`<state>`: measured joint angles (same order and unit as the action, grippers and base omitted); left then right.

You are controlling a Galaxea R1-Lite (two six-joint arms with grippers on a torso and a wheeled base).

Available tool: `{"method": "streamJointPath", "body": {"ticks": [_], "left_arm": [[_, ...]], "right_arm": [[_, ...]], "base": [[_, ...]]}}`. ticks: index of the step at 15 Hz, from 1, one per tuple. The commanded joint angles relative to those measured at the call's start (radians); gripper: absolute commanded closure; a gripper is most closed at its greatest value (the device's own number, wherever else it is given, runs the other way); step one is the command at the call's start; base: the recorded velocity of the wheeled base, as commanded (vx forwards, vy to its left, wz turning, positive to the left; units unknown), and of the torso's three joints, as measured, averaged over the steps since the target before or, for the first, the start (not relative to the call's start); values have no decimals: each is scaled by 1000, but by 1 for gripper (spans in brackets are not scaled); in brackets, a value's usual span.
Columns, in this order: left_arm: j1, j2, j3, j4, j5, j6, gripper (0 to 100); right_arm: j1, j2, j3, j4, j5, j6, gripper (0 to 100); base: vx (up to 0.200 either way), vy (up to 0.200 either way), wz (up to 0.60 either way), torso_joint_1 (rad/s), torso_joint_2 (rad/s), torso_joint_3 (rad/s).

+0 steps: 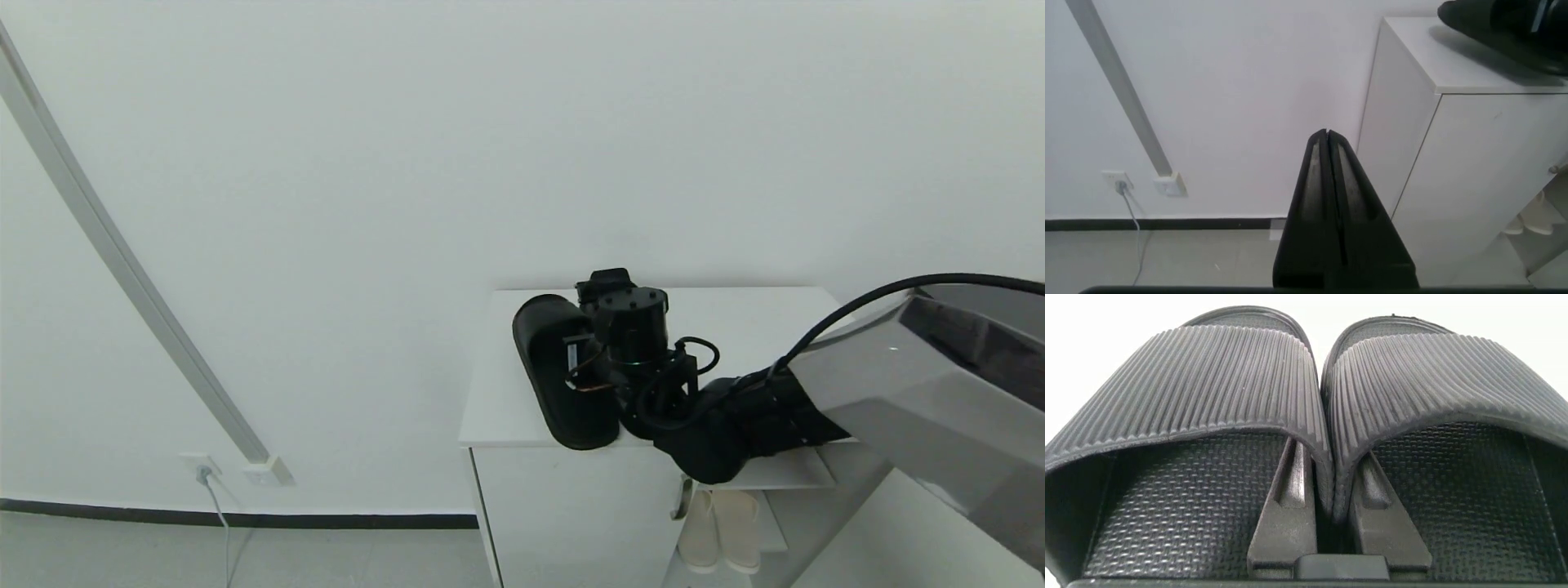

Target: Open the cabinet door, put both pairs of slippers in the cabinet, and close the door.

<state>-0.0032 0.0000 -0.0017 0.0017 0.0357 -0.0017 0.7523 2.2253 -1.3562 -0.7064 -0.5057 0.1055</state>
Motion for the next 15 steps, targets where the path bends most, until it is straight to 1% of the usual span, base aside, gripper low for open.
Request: {"method": "streamJointPath", "body": {"ticks": [1, 4, 6, 8, 10, 15], "left_arm": [[0, 2, 0, 0, 1, 0, 100], [0, 2, 0, 0, 1, 3, 100], [0, 2, 0, 0, 1, 3, 100], [0, 0, 0, 0, 1, 3, 100], [0, 2, 0, 0, 1, 2, 100], [0, 0, 0, 0, 1, 0, 100]], "right_arm": [[21, -228, 209, -5, 44, 0, 100], [44, -418, 447, -18, 127, 2, 100], [59, -510, 551, -19, 145, 5, 100], [81, -575, 615, -18, 154, 6, 100], [102, -592, 643, -18, 154, 10, 100], [110, -576, 651, -18, 153, 10, 100]], "base": [[0, 0, 0, 0, 0, 0], [0, 0, 0, 0, 0, 0], [0, 0, 0, 0, 0, 0], [0, 0, 0, 0, 0, 0], [0, 0, 0, 0, 0, 0], [0, 0, 0, 0, 0, 0]]}}
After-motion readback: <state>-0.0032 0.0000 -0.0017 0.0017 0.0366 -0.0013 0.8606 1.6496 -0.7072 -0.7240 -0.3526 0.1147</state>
